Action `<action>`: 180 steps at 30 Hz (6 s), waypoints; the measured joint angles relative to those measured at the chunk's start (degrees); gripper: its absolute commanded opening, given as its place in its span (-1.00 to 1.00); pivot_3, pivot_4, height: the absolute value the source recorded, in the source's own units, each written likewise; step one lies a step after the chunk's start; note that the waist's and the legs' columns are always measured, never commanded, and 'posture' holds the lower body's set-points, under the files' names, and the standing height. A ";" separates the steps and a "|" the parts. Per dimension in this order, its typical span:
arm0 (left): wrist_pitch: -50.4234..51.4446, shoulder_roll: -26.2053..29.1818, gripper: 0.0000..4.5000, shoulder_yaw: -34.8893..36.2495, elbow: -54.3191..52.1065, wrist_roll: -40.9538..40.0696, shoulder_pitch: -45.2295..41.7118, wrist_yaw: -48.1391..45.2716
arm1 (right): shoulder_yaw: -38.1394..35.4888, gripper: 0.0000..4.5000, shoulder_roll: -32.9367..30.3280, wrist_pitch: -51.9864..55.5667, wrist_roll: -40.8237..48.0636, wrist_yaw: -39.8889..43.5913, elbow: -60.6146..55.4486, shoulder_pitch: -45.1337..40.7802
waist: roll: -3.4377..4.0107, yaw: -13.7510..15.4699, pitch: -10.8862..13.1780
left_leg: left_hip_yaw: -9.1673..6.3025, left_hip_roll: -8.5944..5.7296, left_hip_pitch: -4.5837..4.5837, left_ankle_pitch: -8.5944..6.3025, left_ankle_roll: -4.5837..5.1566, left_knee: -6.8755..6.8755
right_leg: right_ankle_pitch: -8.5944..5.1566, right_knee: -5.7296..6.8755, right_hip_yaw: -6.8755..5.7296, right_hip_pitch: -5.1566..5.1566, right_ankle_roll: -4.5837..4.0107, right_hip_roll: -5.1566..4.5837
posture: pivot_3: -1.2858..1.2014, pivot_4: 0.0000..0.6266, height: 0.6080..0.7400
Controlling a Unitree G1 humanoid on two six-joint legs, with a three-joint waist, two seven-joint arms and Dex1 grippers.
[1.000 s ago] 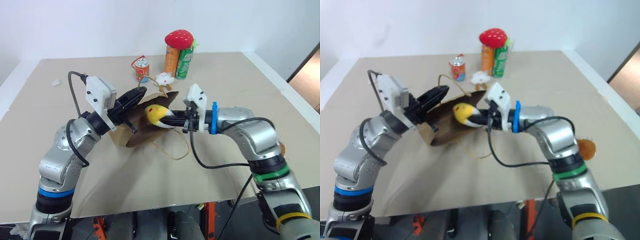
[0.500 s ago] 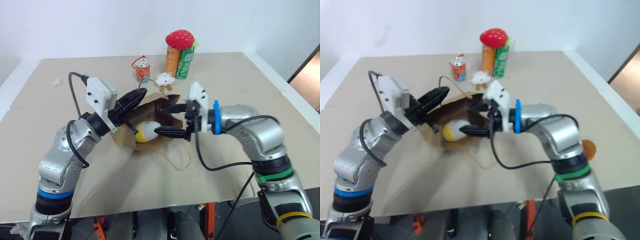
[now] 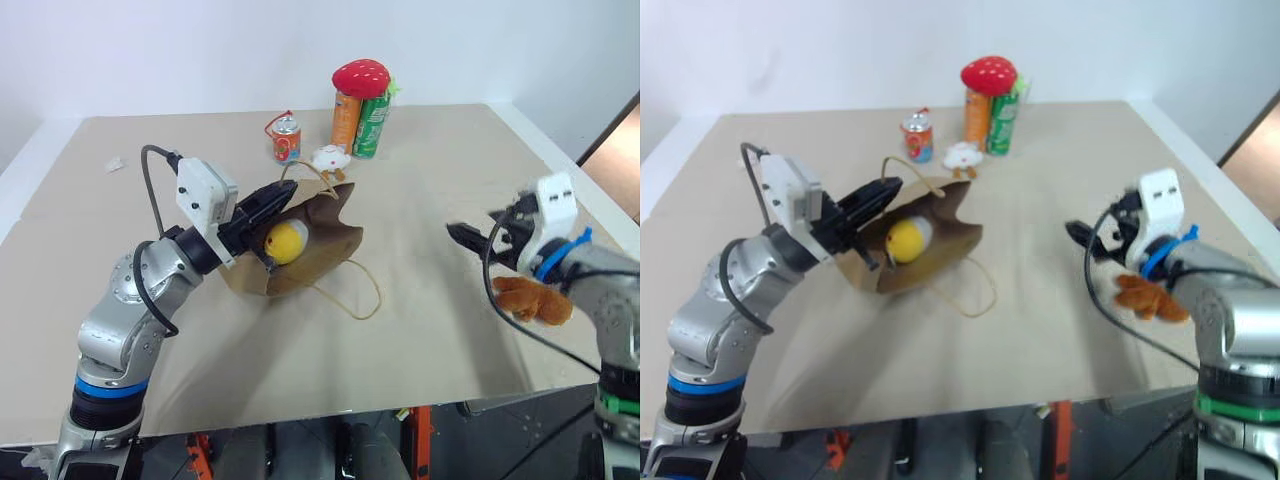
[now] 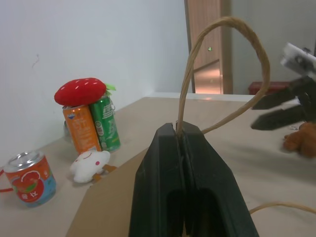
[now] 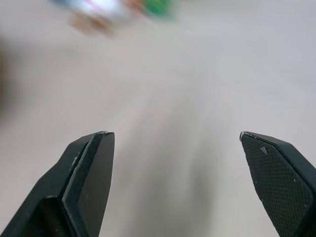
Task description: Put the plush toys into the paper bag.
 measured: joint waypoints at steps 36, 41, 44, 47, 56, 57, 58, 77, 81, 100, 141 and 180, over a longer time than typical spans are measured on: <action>-0.06 0.80 -1.00 -0.27 0.92 0.37 -0.44 -0.29 | -1.58 -0.99 7.46 17.46 9.17 4.97 -6.32 -3.62 | -0.33 -1.25 -0.21 | -0.07 0.66 0.12 -0.08 -0.13 0.04 | 0.06 -0.12 -0.26 -0.13 0.05 0.01 | 0.03 -0.52 1.00; -0.75 0.70 -1.00 -0.38 2.04 1.09 -0.58 -0.31 | 3.28 -0.99 0.03 20.99 25.19 20.57 -12.22 -15.52 | -0.11 -0.36 -0.09 | -0.10 0.76 0.11 -0.08 -0.14 -0.02 | 0.03 -0.10 -0.46 -0.03 -0.16 0.17 | 0.03 -0.52 1.00; -1.44 0.39 -1.00 -0.65 2.92 1.73 -1.47 -0.22 | 8.41 -0.99 -0.30 20.11 27.27 23.79 -12.81 -18.53 | -0.13 -0.31 -0.09 | -0.05 0.71 0.03 -0.20 -0.29 -0.01 | 0.01 -0.11 -0.41 -0.08 -0.20 0.08 | 0.03 -0.52 1.00; -2.32 -0.06 -1.00 -0.74 2.94 2.18 -2.24 -0.18 | 12.42 -0.99 3.52 17.45 27.17 23.69 -11.20 -21.69 | -0.14 -0.37 -0.10 | 0.05 0.53 -0.05 -0.32 -0.08 0.07 | -0.01 -0.11 -0.28 -0.15 -0.07 0.05 | 0.03 -0.52 1.00; -2.57 -0.83 -1.00 -1.40 2.89 3.10 -2.17 0.10 | 25.78 -0.99 14.26 0.42 13.74 21.51 4.49 -29.48 | -0.13 -0.43 -0.10 | 0.20 0.66 -0.14 -0.34 -0.07 0.13 | 0.11 -0.01 -0.31 -0.33 0.04 0.20 | 0.03 -0.52 1.00; -2.56 -0.84 -1.00 -1.40 2.90 3.26 -2.14 0.16 | 27.66 -0.99 14.48 -2.52 11.48 21.87 6.11 -29.76 | -0.13 -0.43 -0.10 | 0.29 0.66 -0.13 -0.34 -0.07 0.16 | 0.11 -0.01 -0.31 -0.33 0.04 0.22 | 0.03 -0.52 1.00; -2.56 -0.93 -1.00 -1.42 2.88 3.32 -2.15 0.28 | 29.67 -0.99 14.91 -5.55 8.77 22.24 8.18 -29.94 | -0.14 -0.43 -0.10 | 0.36 0.71 -0.13 -0.34 -0.07 0.17 | 0.11 -0.01 -0.30 -0.33 0.03 0.26 | 0.03 -0.52 1.00; -1.46 -0.74 -1.00 -1.52 2.07 3.36 -1.96 1.15 | 20.45 0.98 1.73 0.97 19.55 34.90 -0.97 -26.37 | -0.17 -0.03 -0.12 | 0.58 0.98 -0.16 -0.33 -0.16 0.26 | 0.19 0.00 -0.09 -0.47 -0.39 0.52 | 0.03 -0.52 1.00; -1.42 -0.33 -1.00 -0.99 2.42 3.32 -2.11 0.70 | 18.41 0.98 -2.53 3.38 19.56 34.19 -3.37 -16.99 | -0.20 -0.25 -0.14 | 0.66 1.08 -0.10 -0.38 -0.23 0.30 | 0.25 0.00 -0.07 -0.53 -0.48 0.56 | 0.03 -0.52 1.00; -1.41 -0.41 -1.00 -1.02 2.97 3.37 -2.74 0.15 | 23.12 -0.99 4.18 -1.59 12.96 26.82 -1.06 -10.98 | -0.20 -0.42 -0.13 | 0.63 1.18 -0.10 -0.37 -0.27 0.52 | 0.46 0.02 0.22 -0.62 -0.59 0.85 | 0.03 -0.52 1.00; -8.94 -7.20 -1.00 -2.88 13.85 8.90 -4.31 1.25 | 21.41 -0.68 -0.70 -10.68 10.41 40.95 17.22 -30.06 | -0.19 -0.39 -0.13 | 0.76 1.23 -0.11 -0.39 -0.28 0.66 | 0.58 0.05 0.30 -0.65 -0.55 0.91 | 0.03 -0.52 1.00; 11.98 10.33 1.00 8.99 1.71 -18.92 0.08 -9.66 | 9.33 0.64 -9.68 4.37 21.09 40.93 5.01 -13.31 | -0.19 -0.69 -0.13 | 0.71 1.57 -0.01 -0.47 -0.41 0.76 | 0.60 0.05 0.38 -0.69 -0.59 1.10 | 0.03 -0.52 1.00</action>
